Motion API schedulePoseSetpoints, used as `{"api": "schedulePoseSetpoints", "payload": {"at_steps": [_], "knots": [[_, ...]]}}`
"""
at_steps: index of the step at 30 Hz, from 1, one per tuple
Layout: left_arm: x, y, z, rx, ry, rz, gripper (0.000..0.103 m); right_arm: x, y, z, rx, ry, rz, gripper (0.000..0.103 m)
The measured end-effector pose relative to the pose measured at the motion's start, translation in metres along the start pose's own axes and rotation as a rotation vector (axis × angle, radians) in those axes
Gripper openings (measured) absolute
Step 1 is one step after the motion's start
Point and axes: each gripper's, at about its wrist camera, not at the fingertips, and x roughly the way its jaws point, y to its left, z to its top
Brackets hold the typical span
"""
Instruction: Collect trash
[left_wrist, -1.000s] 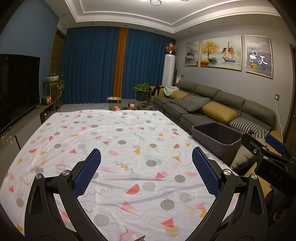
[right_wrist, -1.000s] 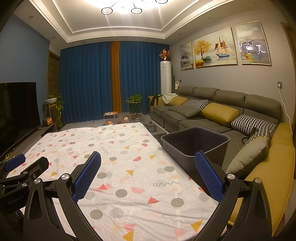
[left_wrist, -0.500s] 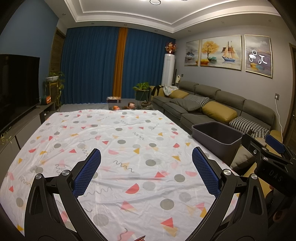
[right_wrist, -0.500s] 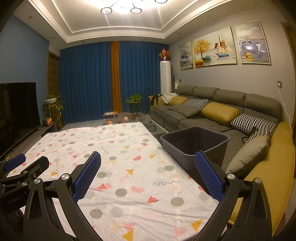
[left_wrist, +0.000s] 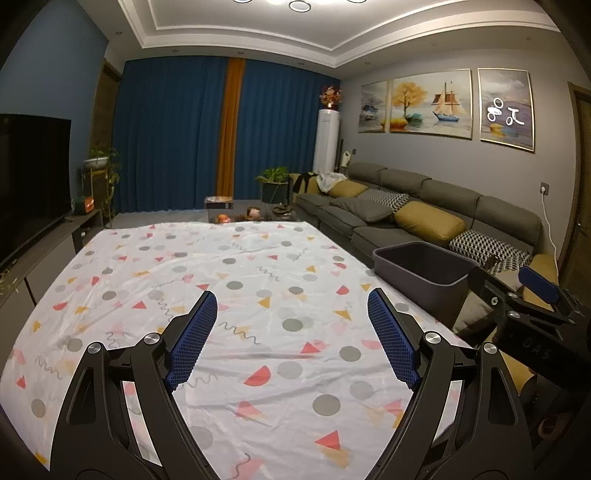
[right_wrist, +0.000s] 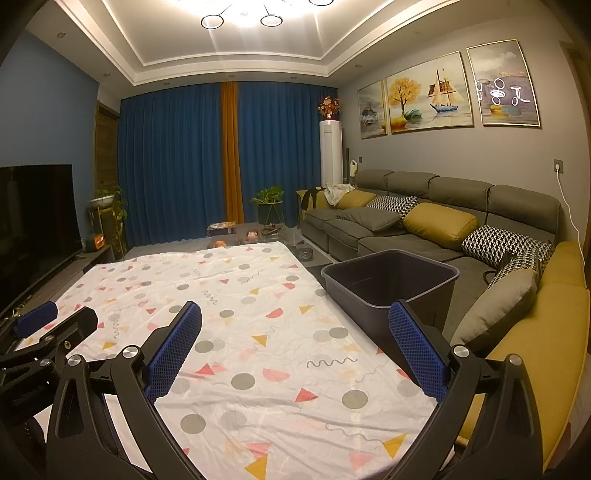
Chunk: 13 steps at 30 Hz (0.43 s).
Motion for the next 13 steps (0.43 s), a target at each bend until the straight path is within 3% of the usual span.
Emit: {"api": "schedulePoseSetpoints", "payload": {"at_steps": [5,9,13], "knots": [[-0.0018,-0.0008,0.001,0.01,-0.003,-0.002,0.084,-0.0003,-0.0003,-0.001,0.002,0.0,0.001,0.098],[-0.0015,-0.0005,0.0018,0.005,-0.004,0.027,0.096,-0.0008,0.0004,-0.0019,0.001,-0.003,0.001,0.098],[-0.0035,-0.0003,0.0028,-0.002,-0.006,0.017,0.096,-0.001,-0.0007,-0.0019,0.01,-0.007,-0.002,0.098]]}}
